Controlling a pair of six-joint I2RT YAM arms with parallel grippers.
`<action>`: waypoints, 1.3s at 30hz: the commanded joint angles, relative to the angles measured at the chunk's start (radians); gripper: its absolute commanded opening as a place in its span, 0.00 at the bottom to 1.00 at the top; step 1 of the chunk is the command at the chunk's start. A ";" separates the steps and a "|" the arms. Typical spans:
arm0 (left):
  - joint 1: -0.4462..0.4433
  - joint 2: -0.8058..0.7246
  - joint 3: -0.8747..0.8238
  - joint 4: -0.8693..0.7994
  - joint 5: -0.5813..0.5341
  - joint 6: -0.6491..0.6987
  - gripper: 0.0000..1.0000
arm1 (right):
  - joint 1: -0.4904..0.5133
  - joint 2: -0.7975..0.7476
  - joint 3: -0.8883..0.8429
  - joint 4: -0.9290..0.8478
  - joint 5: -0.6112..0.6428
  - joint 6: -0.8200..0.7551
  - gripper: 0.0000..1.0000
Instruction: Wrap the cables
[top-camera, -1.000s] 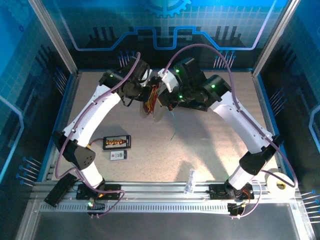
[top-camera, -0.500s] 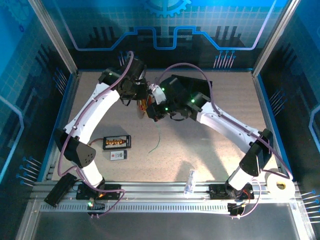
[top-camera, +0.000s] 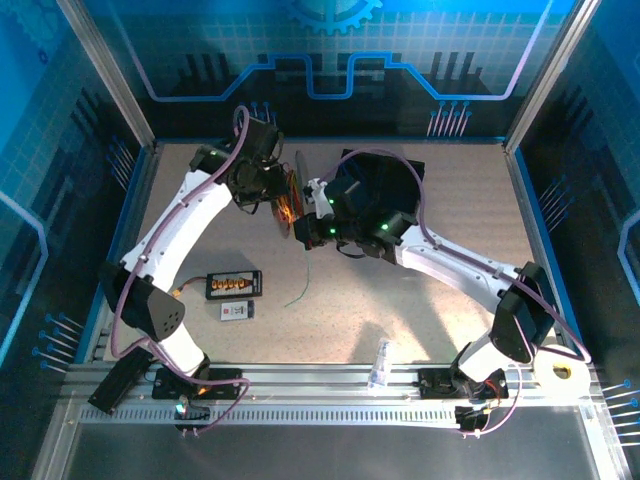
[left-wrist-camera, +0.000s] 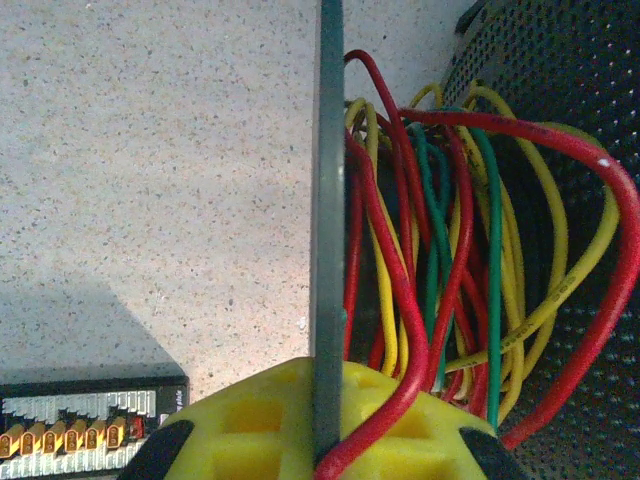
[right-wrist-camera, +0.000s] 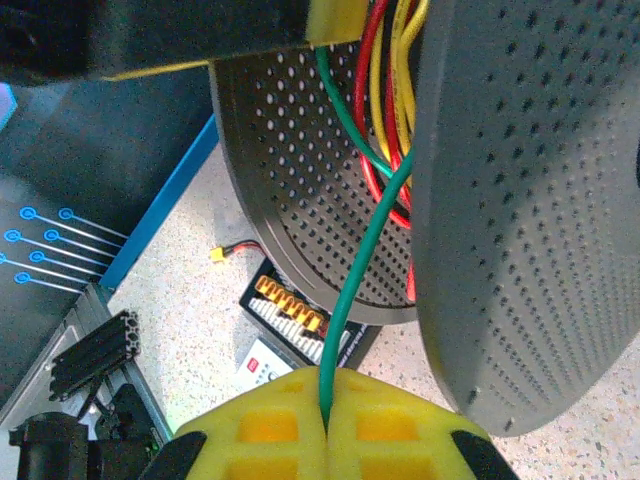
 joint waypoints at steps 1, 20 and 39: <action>0.030 -0.077 0.002 0.257 -0.164 -0.092 0.00 | 0.074 -0.028 0.023 -0.067 -0.054 0.029 0.00; 0.055 -0.088 -0.038 0.324 -0.057 -0.160 0.00 | 0.076 0.017 -0.170 0.079 0.164 0.023 0.00; 0.059 -0.084 -0.054 0.336 -0.021 -0.161 0.00 | 0.049 0.122 -0.152 0.039 0.217 -0.034 0.00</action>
